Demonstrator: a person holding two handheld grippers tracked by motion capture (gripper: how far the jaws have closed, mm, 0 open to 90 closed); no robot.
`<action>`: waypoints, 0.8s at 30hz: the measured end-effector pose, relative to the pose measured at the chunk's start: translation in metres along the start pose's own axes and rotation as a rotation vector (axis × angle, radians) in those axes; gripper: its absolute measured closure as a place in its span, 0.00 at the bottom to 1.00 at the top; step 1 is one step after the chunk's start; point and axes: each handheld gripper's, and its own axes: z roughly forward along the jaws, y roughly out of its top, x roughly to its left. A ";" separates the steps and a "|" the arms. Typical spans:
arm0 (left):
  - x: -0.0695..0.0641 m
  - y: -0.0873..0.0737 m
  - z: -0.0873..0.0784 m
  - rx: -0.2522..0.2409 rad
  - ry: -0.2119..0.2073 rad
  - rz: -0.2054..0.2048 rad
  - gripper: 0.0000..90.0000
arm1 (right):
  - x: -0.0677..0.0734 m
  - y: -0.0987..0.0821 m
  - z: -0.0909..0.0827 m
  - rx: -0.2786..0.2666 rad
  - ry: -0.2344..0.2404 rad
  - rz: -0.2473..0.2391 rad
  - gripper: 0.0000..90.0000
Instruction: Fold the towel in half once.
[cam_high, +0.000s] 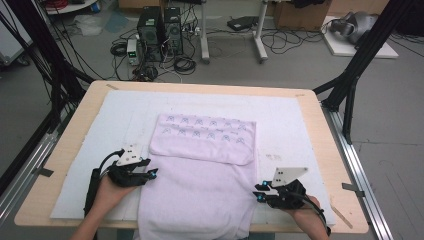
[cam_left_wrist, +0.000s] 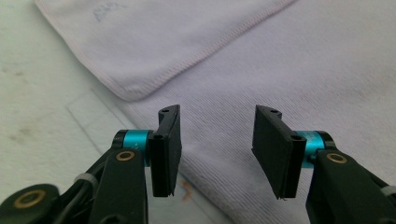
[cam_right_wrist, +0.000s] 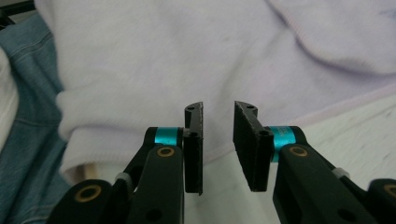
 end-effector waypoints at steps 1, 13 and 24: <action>0.002 0.002 -0.001 -0.009 0.007 -0.002 0.58 | -0.004 0.005 0.002 -0.001 -0.010 -0.004 0.77; 0.038 0.029 0.019 -0.034 0.049 -0.077 0.64 | -0.069 0.046 0.044 -0.030 -0.041 0.069 0.57; 0.038 0.026 0.043 0.050 0.022 -0.045 0.73 | -0.093 0.037 0.067 0.011 -0.056 0.115 0.68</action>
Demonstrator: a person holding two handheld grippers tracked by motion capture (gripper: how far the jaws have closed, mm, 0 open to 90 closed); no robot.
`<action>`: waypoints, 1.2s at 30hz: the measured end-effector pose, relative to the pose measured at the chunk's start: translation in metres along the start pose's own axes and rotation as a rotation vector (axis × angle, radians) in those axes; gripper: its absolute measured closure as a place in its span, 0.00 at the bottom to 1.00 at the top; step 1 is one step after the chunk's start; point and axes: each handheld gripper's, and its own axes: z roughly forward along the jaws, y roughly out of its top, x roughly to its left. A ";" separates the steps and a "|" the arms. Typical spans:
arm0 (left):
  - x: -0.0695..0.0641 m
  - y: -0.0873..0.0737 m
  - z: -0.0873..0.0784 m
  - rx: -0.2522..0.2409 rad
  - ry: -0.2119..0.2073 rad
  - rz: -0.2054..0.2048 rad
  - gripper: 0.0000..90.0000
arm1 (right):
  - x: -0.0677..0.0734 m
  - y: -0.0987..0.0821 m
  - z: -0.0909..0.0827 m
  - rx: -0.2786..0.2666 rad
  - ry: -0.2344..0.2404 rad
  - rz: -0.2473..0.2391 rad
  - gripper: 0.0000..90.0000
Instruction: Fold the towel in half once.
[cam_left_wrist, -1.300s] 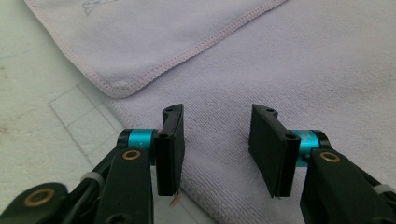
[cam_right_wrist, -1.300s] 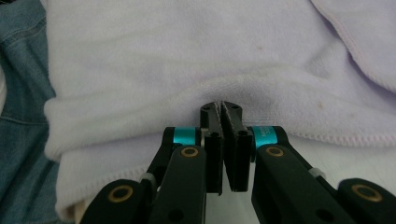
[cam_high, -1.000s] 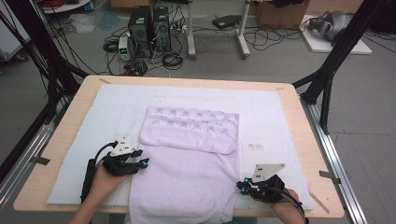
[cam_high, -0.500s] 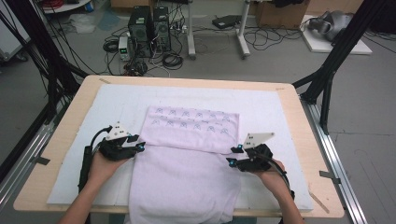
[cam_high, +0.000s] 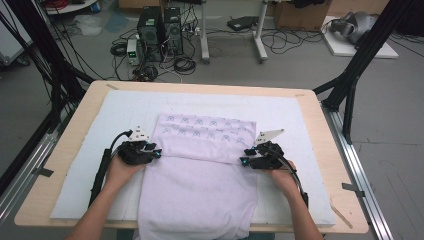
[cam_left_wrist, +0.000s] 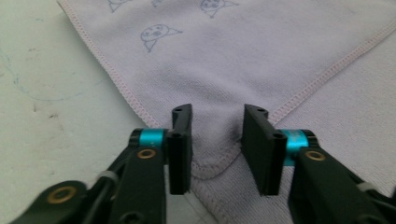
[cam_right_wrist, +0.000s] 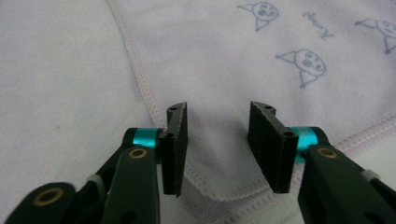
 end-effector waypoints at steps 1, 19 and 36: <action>-0.001 0.000 0.000 -0.003 -0.003 -0.004 0.76 | 0.000 0.000 0.000 0.001 -0.004 -0.009 0.73; -0.009 0.009 -0.052 -0.162 -0.013 -0.016 0.95 | 0.008 0.022 -0.044 -0.118 -0.017 -0.054 0.96; -0.062 -0.042 -0.088 -0.097 -0.013 0.059 0.74 | 0.071 -0.027 -0.075 -0.075 0.020 -0.117 0.83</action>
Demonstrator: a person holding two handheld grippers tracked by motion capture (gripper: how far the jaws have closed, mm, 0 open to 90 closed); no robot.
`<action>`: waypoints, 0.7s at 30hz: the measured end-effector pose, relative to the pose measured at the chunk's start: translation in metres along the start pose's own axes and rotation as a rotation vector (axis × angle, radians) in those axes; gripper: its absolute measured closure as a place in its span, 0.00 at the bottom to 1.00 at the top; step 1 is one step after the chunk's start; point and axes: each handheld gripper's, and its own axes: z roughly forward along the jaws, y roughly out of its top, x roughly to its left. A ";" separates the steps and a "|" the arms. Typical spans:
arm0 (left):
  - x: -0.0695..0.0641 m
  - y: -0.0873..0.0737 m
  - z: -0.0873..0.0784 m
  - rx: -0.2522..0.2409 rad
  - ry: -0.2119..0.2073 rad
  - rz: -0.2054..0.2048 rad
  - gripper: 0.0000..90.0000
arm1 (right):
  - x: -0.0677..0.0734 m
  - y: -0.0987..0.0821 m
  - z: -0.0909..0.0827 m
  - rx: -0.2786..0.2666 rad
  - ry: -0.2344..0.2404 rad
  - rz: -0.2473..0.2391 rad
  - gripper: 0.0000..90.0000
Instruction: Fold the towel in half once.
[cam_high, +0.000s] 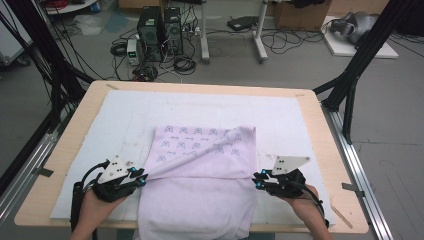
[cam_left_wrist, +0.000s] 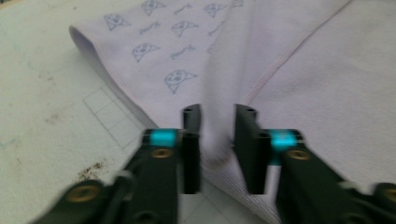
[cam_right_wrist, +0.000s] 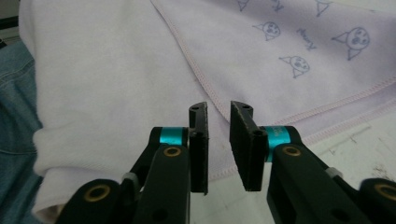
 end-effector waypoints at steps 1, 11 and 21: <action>0.002 0.000 0.002 -0.005 -0.007 -0.004 0.70 | -0.003 0.001 0.005 -0.005 -0.002 -0.001 0.80; 0.020 0.007 0.040 0.044 -0.011 -0.036 0.67 | -0.039 0.011 0.057 0.085 0.001 0.068 0.63; 0.016 0.006 0.052 0.058 -0.018 -0.011 0.96 | -0.042 0.008 0.062 0.095 0.033 0.104 0.97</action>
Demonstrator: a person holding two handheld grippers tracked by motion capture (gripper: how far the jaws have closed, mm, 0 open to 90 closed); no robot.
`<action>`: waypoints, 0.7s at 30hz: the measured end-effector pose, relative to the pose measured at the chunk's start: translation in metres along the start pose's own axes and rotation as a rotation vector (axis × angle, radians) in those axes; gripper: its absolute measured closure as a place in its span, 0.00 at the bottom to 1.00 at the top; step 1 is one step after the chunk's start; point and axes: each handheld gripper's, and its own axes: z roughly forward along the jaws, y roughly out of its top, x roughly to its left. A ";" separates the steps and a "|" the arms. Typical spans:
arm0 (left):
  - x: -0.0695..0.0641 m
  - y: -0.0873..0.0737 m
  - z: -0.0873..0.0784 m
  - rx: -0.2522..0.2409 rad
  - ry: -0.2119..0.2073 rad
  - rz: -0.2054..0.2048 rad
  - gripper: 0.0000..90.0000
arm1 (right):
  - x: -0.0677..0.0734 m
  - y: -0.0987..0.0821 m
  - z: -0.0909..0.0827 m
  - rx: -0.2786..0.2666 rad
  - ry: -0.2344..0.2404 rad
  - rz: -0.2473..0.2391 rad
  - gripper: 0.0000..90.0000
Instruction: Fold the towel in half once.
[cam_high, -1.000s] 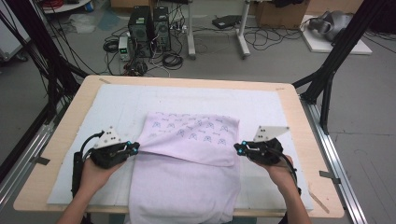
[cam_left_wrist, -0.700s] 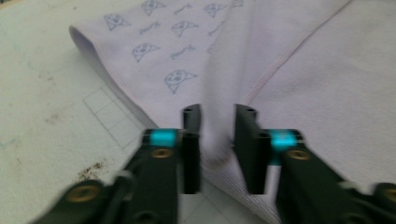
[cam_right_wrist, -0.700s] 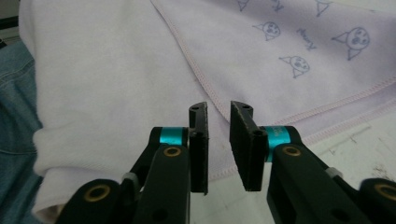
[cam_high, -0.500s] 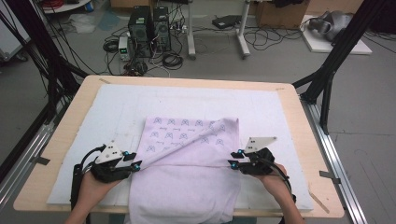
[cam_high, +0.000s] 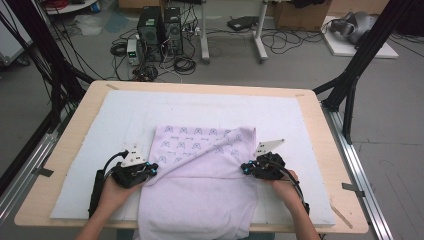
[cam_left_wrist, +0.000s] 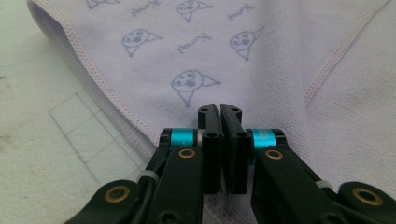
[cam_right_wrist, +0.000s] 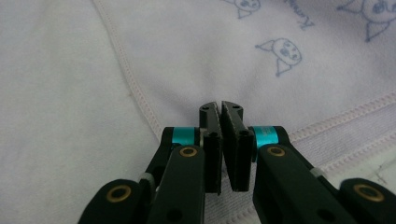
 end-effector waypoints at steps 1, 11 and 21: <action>0.001 0.001 -0.002 -0.006 0.001 -0.003 0.97 | 0.001 0.001 -0.002 -0.006 0.003 -0.009 0.97; -0.003 0.012 -0.024 -0.066 -0.006 -0.005 0.98 | 0.022 0.015 -0.051 -0.087 -0.002 -0.093 0.97; -0.018 0.012 -0.053 -0.076 -0.038 0.027 0.98 | 0.066 -0.003 -0.099 -0.082 0.041 -0.165 0.97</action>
